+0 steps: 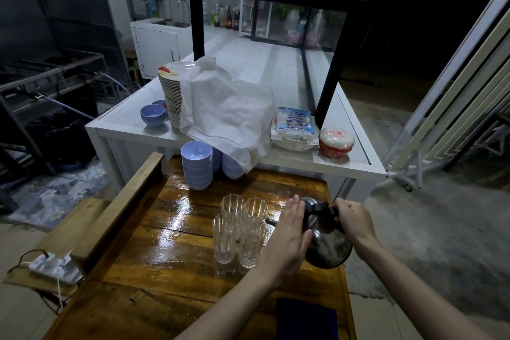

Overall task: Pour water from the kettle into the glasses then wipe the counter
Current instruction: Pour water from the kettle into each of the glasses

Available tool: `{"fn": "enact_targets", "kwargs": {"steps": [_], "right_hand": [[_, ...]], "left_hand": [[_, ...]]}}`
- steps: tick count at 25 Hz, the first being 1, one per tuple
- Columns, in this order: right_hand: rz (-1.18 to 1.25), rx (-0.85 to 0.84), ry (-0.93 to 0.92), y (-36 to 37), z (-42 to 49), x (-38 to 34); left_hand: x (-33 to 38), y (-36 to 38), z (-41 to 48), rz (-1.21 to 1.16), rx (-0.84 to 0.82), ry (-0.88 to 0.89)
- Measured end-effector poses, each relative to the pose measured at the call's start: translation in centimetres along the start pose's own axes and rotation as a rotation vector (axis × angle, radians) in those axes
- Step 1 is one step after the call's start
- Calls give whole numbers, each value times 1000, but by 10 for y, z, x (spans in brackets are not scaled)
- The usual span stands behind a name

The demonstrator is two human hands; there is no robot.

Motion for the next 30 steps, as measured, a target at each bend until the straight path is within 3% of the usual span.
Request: {"fn": "enact_targets", "kwargs": {"steps": [11,30], "right_hand": [[364,66,238,11,-22,31],[-104,85,-102,27,-21,-85]], "left_hand": [[14,-16,8,153,-29,87],[-21,-68,-23,-88,67,65]]}}
Point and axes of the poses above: each hand's wrist, its own z-axis towards the middle knuckle, its own y-axis out of the palm, x = y × z, the point moved 8 cm from there along z, towards the middle knuckle, and after that the axes turned 3 degrees about -x, right-handed, at the moved point
